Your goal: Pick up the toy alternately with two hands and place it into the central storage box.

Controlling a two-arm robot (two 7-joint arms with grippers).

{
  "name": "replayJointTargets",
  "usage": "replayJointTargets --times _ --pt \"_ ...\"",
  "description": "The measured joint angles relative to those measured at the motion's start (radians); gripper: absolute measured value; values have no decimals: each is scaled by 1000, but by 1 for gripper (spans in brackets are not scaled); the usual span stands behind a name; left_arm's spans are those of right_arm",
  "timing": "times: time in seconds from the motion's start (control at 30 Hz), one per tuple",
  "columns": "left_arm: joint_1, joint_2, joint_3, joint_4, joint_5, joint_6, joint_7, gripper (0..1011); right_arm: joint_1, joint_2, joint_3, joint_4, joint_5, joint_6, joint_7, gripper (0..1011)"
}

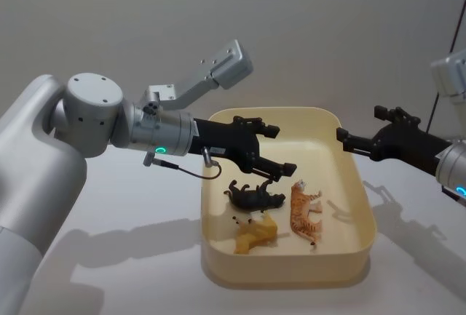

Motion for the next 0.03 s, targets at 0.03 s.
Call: replayJointTargets --times 0.03 --pt "-1 -1 0 2 1 0 -2 1001 0 0 0 0 0 0 0 1001"
